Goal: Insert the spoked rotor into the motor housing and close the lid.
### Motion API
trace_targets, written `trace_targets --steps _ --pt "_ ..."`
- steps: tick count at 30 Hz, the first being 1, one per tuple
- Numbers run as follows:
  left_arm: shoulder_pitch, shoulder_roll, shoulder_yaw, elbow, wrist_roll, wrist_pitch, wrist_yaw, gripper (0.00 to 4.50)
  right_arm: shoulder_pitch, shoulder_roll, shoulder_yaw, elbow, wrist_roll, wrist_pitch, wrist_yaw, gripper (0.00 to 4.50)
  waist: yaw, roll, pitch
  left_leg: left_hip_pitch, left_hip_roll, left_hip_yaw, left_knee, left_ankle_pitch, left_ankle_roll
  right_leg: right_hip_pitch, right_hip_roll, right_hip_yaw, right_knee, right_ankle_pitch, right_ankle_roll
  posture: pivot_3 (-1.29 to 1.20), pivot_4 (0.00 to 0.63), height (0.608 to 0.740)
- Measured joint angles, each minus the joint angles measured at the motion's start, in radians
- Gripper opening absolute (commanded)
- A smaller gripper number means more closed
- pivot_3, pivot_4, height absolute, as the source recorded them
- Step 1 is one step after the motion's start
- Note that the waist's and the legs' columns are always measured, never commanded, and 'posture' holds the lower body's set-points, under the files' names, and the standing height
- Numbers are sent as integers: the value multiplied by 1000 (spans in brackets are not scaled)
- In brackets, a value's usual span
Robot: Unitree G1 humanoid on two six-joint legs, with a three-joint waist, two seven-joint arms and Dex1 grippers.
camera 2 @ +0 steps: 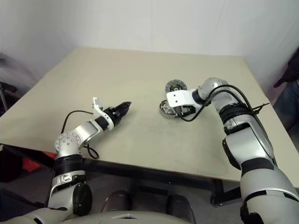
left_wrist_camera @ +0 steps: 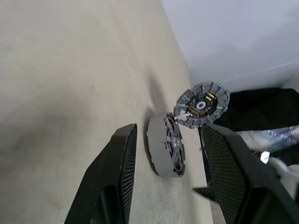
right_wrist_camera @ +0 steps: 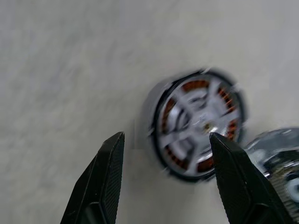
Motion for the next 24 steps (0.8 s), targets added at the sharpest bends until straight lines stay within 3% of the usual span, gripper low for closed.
trace_targets --steps 6,24 --pt "9 -16 -2 -9 -9 -6 13 2337 -69 32 7 105 -70 -28 -35 3270 -9 0 0 0 1 0 0 1 2 -1 0 0 1 -1 -2 0 0 740" --pt "22 -10 2 -30 -31 -27 34 2337 -57 97 1 177 -117 13 -50 3270 -23 0 0 0 1 0 0 1 3 -1 0 0 2 -1 -2 0 0 740"
